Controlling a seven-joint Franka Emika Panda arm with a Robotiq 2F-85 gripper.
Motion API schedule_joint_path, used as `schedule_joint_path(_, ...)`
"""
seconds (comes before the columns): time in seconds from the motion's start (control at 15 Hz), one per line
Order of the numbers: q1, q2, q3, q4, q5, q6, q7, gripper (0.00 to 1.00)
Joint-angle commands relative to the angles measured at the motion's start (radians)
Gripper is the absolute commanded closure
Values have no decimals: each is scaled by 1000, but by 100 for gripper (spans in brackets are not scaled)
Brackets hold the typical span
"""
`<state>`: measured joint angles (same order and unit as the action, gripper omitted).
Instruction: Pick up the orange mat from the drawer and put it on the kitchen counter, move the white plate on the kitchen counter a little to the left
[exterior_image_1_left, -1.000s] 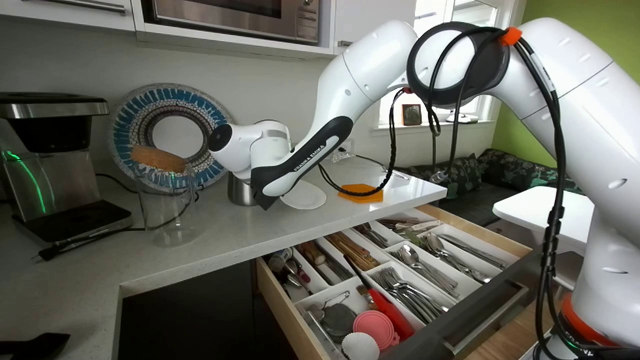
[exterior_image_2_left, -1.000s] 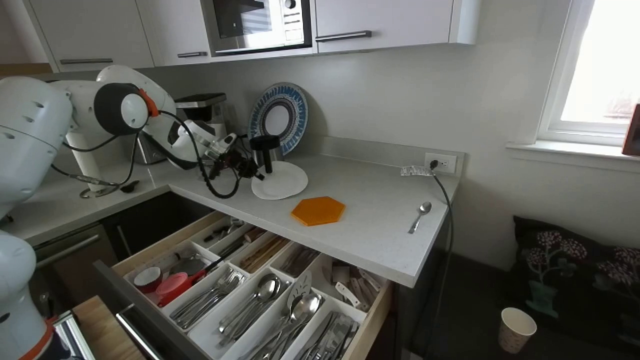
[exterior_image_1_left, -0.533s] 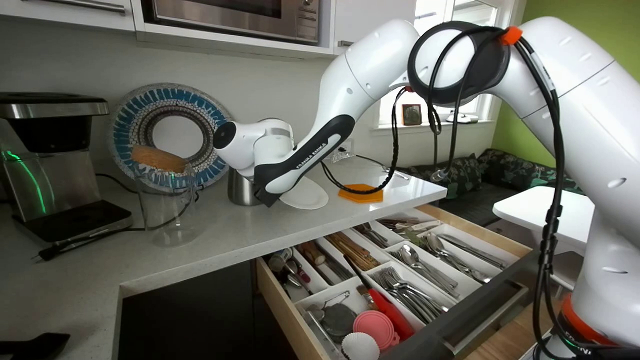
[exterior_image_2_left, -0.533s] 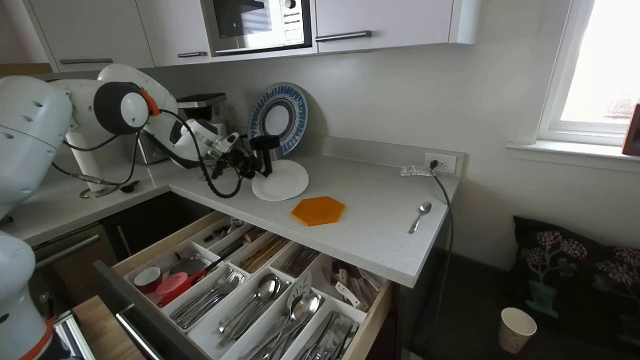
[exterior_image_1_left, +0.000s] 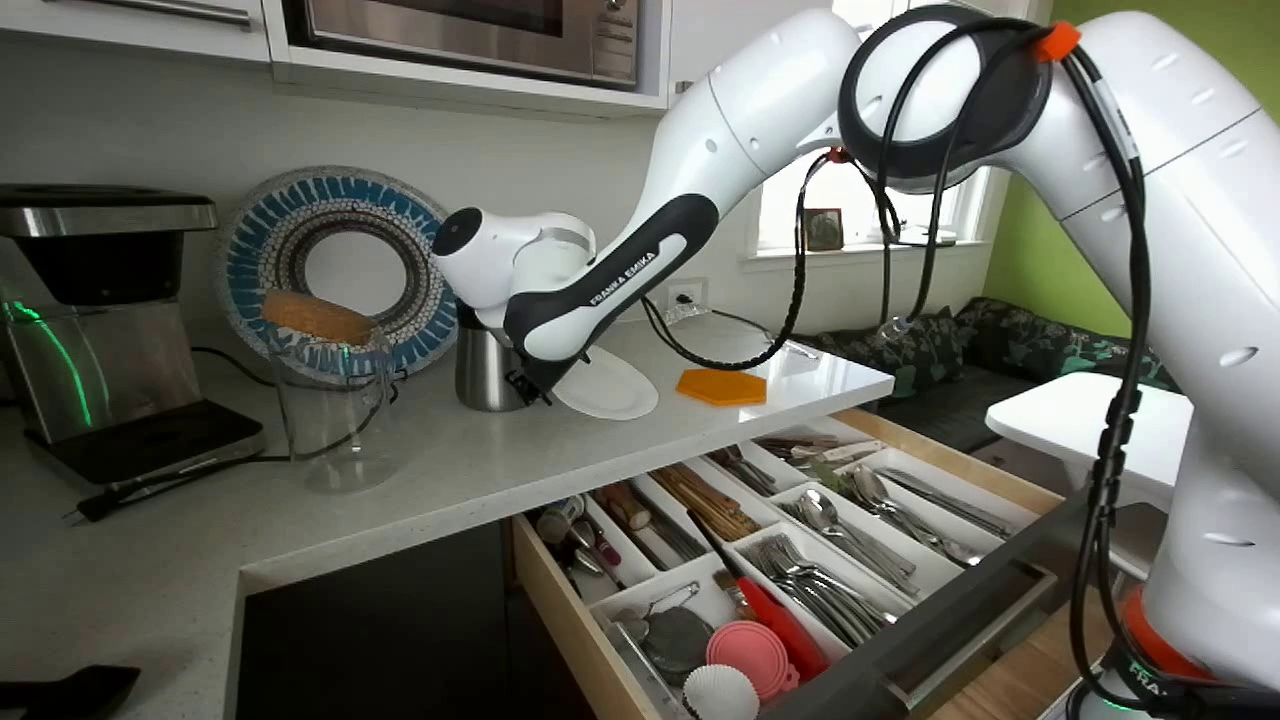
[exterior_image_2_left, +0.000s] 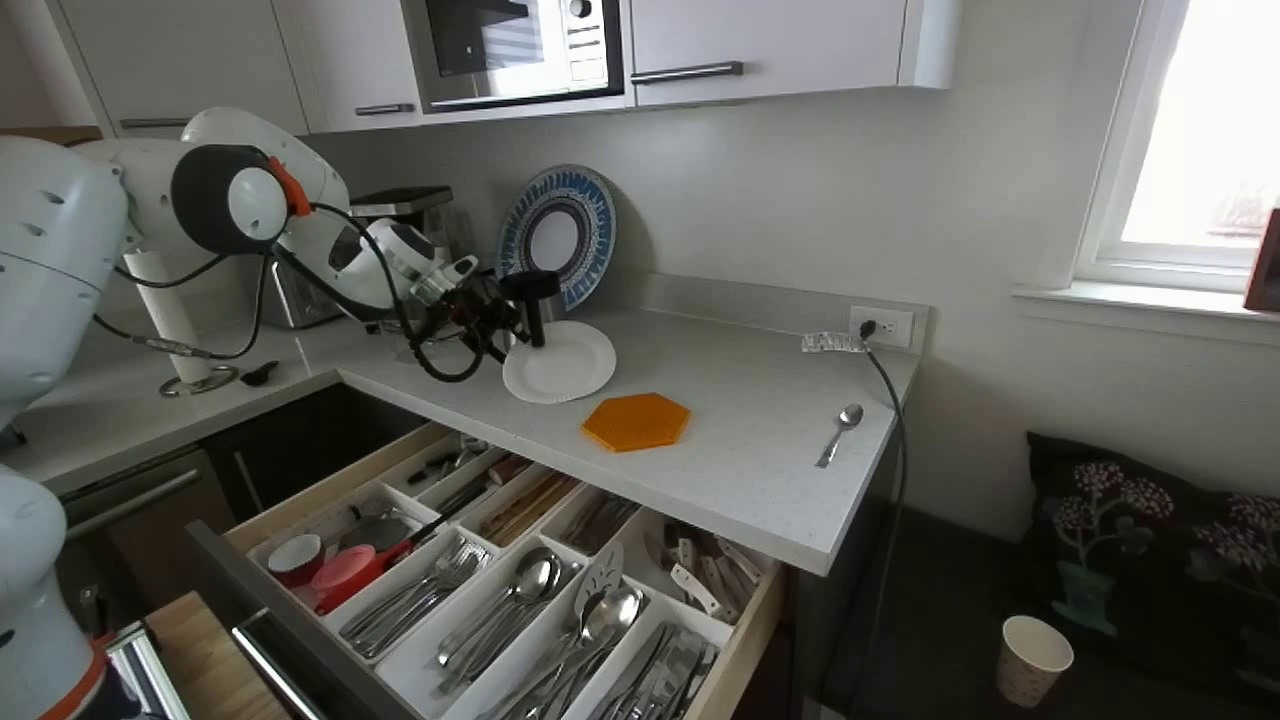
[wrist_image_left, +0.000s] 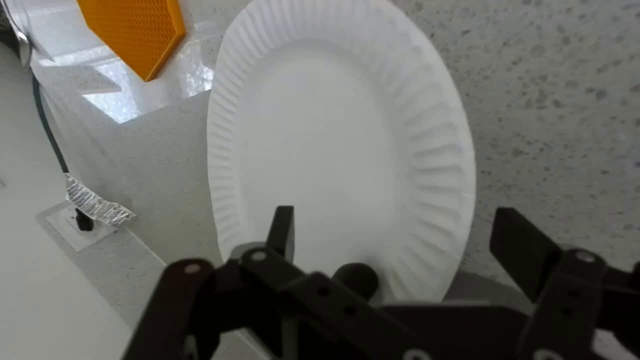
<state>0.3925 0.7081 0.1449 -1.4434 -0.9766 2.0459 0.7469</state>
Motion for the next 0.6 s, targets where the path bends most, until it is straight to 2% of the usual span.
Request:
schedule_joint_path(0.0,-30,-84,28,-79,128,27,-117,0)
schedule_joint_path(0.27,-24,-140,13,-83,296,-49,-212,0)
schedule_joint_path(0.53,-56,-215,5,-96,494,-45,-263,0)
